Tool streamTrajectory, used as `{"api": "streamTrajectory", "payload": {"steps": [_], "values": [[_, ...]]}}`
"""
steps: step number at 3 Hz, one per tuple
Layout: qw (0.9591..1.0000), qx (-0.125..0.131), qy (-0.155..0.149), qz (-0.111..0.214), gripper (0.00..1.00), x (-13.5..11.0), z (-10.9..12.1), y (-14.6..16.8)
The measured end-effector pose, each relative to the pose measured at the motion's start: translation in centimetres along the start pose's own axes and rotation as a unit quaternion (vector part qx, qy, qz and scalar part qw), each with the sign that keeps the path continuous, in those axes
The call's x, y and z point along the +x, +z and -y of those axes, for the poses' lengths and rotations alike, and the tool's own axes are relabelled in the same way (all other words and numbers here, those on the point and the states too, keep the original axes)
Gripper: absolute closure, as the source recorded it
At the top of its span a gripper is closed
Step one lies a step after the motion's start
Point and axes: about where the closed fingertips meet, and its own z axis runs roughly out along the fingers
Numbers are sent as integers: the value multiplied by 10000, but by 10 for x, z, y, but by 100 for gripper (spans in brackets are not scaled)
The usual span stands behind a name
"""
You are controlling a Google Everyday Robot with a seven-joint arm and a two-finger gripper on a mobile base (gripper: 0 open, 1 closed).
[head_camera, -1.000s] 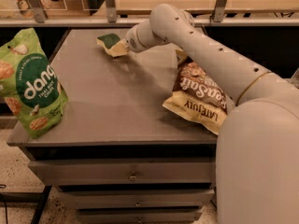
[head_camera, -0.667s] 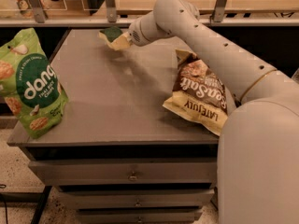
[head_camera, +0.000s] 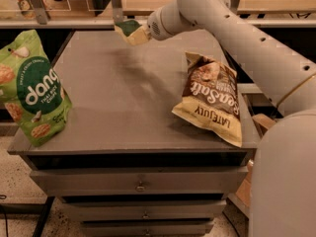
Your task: Move sponge near brown chip bag
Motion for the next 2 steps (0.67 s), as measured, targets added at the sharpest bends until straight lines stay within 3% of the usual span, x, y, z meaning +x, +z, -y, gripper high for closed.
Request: {"api": "streamTrajectory", "payload": {"steps": [2], "values": [[9991, 254, 79, -332, 100, 19, -3, -64]]}}
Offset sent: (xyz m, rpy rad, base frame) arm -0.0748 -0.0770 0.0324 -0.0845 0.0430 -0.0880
